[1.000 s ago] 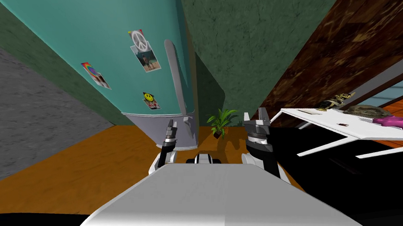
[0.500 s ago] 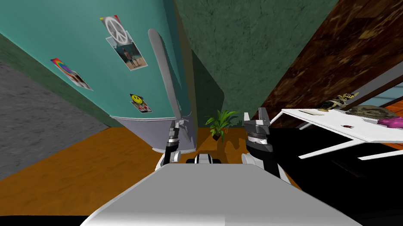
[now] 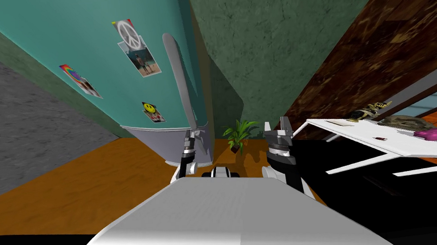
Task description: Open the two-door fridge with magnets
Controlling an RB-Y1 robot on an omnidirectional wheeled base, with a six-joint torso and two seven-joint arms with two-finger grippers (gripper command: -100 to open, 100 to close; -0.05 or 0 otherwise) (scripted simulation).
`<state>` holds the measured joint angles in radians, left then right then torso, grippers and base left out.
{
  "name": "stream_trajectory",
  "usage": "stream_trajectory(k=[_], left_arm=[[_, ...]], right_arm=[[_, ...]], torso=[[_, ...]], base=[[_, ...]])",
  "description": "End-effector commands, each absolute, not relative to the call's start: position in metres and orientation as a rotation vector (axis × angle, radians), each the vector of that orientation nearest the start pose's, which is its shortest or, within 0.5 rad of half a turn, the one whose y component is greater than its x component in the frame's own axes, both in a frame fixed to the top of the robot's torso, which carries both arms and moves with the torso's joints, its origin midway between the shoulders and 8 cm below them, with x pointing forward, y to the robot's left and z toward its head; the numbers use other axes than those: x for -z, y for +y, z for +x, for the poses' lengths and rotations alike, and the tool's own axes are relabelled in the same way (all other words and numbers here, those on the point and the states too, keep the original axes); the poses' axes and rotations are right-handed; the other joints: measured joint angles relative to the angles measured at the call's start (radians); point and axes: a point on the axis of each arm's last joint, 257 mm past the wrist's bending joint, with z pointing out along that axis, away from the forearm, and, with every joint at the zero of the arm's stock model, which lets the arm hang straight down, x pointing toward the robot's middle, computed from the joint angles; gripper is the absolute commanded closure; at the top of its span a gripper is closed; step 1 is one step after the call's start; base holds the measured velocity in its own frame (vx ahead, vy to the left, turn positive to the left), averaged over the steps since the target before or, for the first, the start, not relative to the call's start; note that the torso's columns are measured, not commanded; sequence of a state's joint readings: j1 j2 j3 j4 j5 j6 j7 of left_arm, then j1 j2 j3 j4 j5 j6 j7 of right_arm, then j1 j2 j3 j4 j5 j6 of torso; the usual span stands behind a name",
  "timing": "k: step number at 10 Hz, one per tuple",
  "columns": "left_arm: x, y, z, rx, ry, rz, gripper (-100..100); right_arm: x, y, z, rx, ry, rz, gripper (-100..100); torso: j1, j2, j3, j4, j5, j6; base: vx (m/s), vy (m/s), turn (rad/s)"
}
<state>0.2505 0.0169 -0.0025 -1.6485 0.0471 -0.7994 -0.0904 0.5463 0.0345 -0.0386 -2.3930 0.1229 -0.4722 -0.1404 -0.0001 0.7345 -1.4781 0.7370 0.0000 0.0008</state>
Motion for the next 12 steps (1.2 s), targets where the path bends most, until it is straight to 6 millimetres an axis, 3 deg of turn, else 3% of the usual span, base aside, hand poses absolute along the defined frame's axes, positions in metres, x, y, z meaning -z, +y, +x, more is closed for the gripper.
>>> stream_trajectory(k=[1, 2, 3, 6, 7, 12], left_arm=[[0.102, 0.267, 0.426, 1.296, 0.7, -0.727, -100], [0.104, 0.266, 0.423, 1.296, 0.698, -0.725, -100], [0.113, 0.267, 0.419, 1.295, 0.7, -0.726, 100], [0.116, 0.267, 0.416, 1.293, 0.702, -0.727, 100], [0.116, 0.27, 0.415, 1.287, 0.722, -0.703, -100], [0.107, 0.275, 0.42, 1.261, 0.791, -0.633, -100]], right_arm=[[-0.054, -0.281, 0.322, -1.303, 0.593, 0.619, 0], [-0.054, -0.281, 0.322, -1.303, 0.593, 0.619, 0], [-0.054, -0.281, 0.322, -1.303, 0.593, 0.619, 0], [-0.054, -0.281, 0.322, -1.303, 0.593, 0.619, 0], [-0.054, -0.281, 0.322, -1.303, 0.593, 0.619, 0], [-0.054, -0.281, 0.322, -1.303, 0.593, 0.619, 0]], torso=[[0.001, 0.001, 0.001, 0.0, 0.0, 0.0], [0.001, 0.001, 0.001, 0.0, 0.0, 0.0], [0.001, 0.001, 0.0, 0.0, 0.0, 0.0], [0.0, 0.004, 0.002, 0.001, 0.0, -0.001], [0.0, 0.003, 0.002, 0.001, 0.0, -0.001], [0.0, 0.002, 0.001, 0.0, 0.0, 0.0]], base=[[0.026, 0.004, 0.015], [0.005, -0.001, 0.008], [-0.018, -0.004, -0.028], [-0.014, -0.005, -0.011], [0.0, 0.0, 0.0], [-0.003, -0.007, 0.0]])
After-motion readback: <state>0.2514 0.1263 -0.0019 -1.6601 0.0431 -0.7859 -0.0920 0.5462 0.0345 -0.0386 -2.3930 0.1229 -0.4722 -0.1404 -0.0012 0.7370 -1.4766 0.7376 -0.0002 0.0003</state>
